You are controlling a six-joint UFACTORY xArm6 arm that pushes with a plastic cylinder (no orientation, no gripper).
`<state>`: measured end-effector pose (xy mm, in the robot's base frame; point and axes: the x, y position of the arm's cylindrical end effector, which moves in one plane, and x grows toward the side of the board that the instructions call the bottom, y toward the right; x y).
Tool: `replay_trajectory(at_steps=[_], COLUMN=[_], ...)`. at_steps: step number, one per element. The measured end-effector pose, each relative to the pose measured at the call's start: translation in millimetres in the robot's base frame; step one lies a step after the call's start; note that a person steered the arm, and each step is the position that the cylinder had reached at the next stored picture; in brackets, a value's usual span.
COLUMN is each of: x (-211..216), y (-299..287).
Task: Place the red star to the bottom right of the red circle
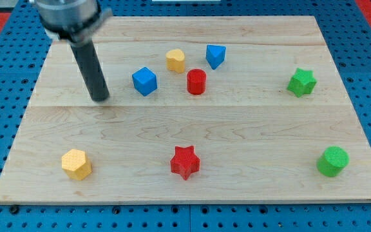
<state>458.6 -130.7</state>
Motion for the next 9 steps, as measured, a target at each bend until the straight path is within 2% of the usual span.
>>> replay_trajectory(at_steps=[1, 2, 3, 4, 5, 6, 8, 9], x=[66.7, 98.5, 125.6, 159.7, 123.8, 111.1, 97.9, 68.1], y=[96.4, 104.7, 42.8, 72.2, 132.5, 199.7, 266.9, 263.3])
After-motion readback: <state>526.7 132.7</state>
